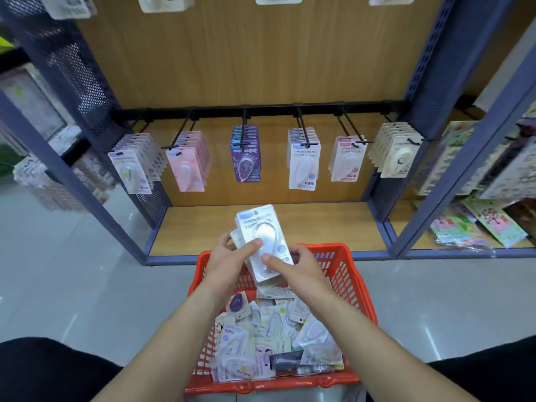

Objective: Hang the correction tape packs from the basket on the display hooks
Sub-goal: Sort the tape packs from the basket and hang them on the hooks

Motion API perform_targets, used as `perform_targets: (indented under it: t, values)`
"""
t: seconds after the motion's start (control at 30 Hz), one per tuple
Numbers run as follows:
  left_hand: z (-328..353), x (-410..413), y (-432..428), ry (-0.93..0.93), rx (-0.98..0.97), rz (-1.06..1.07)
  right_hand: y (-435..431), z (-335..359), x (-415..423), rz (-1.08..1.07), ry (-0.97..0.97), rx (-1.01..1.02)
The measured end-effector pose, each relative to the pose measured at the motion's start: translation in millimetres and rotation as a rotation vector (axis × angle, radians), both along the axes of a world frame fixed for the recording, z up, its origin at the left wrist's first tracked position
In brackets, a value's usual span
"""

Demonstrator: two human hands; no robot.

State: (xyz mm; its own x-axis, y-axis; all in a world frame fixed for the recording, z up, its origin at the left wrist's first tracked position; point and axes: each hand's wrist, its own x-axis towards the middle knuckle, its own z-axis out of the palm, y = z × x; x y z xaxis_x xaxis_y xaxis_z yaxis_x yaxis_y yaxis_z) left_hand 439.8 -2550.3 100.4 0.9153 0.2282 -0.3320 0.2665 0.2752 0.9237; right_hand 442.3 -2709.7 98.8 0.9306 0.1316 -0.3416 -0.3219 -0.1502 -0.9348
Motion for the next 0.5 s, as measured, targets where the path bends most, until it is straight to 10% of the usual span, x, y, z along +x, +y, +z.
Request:
perform_targets:
  t: [0.5]
  values:
    - [39, 28, 3, -0.101, 0.169, -0.193, -9, 34, 26, -0.028, -0.191, 0.180]
